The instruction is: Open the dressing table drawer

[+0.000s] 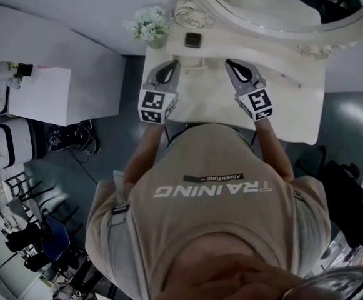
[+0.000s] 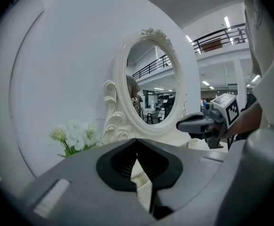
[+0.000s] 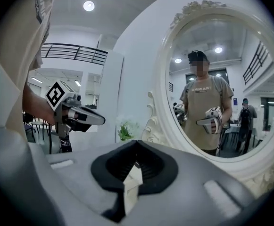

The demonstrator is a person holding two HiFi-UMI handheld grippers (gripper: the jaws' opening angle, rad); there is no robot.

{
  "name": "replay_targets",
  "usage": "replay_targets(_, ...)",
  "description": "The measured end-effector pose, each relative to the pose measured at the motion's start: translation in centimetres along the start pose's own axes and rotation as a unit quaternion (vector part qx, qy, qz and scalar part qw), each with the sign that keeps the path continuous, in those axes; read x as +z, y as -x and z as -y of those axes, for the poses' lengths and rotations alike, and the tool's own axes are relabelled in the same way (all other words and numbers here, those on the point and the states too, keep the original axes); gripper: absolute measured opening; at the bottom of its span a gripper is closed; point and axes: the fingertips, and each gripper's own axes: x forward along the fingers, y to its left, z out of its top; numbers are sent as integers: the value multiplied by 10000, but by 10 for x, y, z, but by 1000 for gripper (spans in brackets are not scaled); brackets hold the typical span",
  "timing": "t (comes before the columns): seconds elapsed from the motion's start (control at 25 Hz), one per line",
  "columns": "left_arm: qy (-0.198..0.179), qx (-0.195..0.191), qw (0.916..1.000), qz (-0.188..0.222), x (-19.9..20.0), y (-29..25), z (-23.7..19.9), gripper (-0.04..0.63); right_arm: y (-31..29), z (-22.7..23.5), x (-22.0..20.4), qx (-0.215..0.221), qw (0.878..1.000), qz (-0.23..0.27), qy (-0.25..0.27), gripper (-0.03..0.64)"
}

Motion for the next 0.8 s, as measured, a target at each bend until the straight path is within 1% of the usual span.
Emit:
replay_targets(0.2,-205,260,9981,526,54,20,-16,8,4,11,43,-226,9992,320,-92,3)
replay_targets(0.32,-403,437,9963,623,69,32,-20,8,9,14,64,-260,9984,481,-111,3)
replay_targets(0.44,-440,521,9956,636,68,38,-20,8,13,18,76,-300,9981,543,-14,3)
replay_targets(0.6,-417,569,9957,607,67,48,-28,8,17,16,84,-389,9976,568,-59,3)
replay_targets(0.8,-408,400,9968,561,61,47,-23,8,16,8,79,-405,9980,474,-92,3)
